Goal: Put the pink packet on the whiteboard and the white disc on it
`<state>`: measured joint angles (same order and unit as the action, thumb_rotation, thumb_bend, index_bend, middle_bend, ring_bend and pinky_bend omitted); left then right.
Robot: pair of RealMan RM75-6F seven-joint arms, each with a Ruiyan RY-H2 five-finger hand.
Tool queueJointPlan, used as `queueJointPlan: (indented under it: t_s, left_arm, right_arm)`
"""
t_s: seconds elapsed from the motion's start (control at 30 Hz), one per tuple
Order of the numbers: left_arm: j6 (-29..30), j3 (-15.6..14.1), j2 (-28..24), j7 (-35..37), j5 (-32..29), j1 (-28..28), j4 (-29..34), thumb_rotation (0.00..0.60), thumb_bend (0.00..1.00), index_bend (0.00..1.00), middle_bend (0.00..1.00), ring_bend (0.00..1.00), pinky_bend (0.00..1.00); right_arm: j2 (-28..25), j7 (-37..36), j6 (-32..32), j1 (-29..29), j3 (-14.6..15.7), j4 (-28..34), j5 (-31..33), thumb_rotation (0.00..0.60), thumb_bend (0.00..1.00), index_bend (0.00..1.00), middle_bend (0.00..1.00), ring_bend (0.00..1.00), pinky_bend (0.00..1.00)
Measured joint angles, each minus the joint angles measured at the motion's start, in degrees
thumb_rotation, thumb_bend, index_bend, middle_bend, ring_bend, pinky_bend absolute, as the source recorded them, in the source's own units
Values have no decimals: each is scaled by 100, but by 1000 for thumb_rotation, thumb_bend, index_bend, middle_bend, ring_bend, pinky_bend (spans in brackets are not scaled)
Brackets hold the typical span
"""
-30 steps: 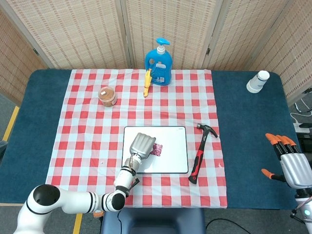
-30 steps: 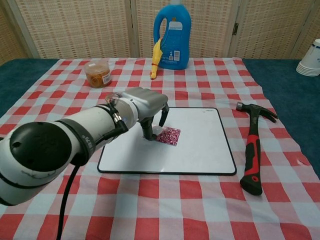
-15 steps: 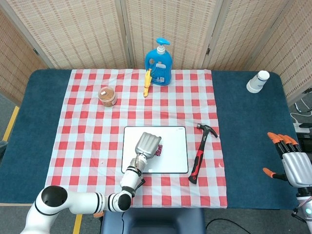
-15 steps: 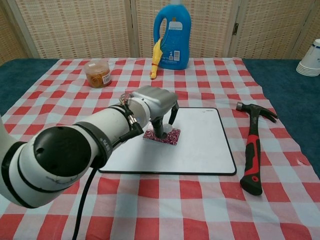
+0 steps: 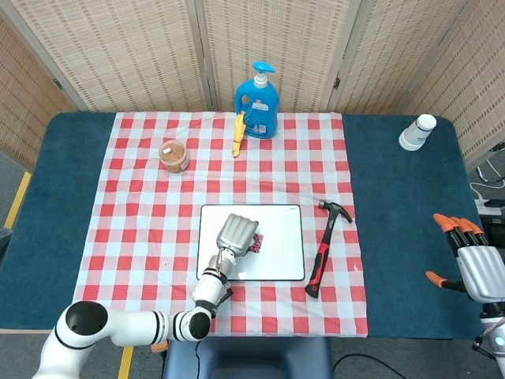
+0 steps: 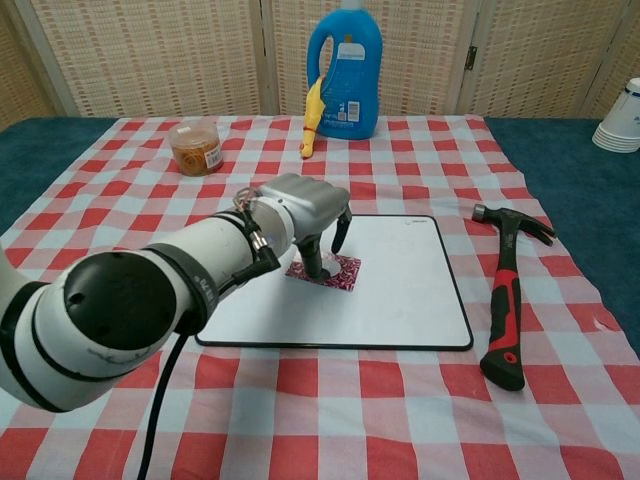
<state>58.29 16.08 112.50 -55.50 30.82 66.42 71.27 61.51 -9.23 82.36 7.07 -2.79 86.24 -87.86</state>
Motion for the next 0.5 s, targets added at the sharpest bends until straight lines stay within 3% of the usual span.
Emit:
queueJointPlan:
  t_s: [0.3, 0.5]
  left_arm:
    - [126, 45, -211, 14, 89, -34, 290, 600, 266, 437, 1000, 1000, 1000]
    - [409, -4, -641, -108, 127, -158, 860, 600, 279, 443, 996, 1000, 1000]
  right_arm:
    - [7, 2, -7, 1, 5, -3, -6, 600, 20, 56, 122, 54, 133]
    - [-4, -8, 9, -6, 6, 9, -15, 600, 20, 56, 121, 54, 133]
